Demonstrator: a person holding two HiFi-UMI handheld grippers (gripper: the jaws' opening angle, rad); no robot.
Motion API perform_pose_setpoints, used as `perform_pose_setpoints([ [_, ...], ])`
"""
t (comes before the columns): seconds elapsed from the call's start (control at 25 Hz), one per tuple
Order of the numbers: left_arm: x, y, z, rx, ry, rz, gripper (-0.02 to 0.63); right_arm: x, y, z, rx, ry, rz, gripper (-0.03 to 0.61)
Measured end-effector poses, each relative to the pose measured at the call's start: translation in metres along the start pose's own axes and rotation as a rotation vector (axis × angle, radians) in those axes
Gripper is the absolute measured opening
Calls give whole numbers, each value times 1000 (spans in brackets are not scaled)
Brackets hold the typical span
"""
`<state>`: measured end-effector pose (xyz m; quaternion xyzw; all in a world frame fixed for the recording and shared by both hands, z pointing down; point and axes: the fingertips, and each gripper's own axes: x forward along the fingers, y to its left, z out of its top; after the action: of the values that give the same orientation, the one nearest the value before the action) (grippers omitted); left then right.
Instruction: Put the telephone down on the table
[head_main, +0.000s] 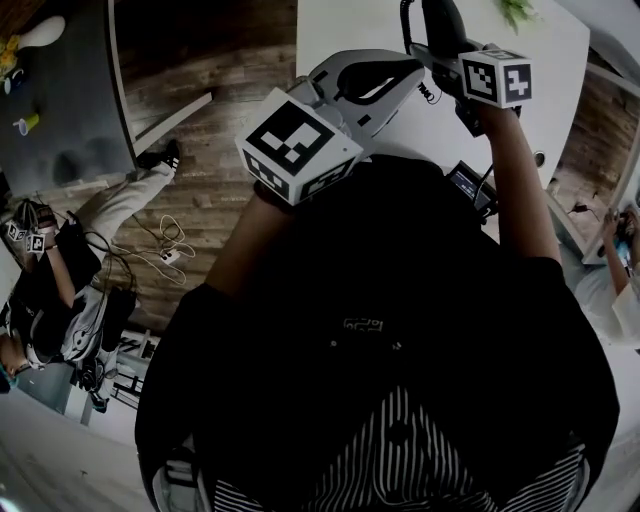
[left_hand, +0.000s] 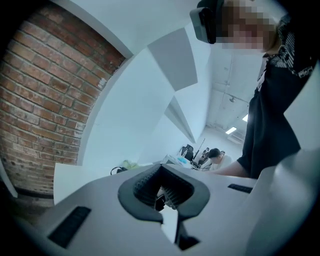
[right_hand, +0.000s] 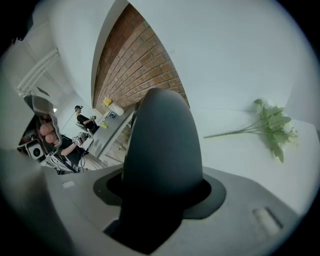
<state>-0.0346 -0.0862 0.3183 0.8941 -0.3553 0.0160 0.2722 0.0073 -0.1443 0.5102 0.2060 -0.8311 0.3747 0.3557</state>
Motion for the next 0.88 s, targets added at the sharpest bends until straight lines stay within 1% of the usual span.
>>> perform_pose_setpoints([
  [0.2,-4,10,-1,-40,-14,18,8,23,-13,-22,11,55,-19,278],
  [0.36,-8,6,9,-56,-56,-14,8,43,-20,-36,11,94,-53,278],
  [0.52,-7,7,5,-57,-40,5,8,55,-31,-54,29,124,-74,278],
  [0.64,-7,10,1,-63,-30,12,8,61,-39,-57,36,135,-96,278],
  [0.76,-8,10,0,-64,-21,12,8,65,-43,-59,45,144,-99,278],
  [0.88,-8,13,1,-61,-22,16,8,68,-50,-60,26,162,-116,278],
])
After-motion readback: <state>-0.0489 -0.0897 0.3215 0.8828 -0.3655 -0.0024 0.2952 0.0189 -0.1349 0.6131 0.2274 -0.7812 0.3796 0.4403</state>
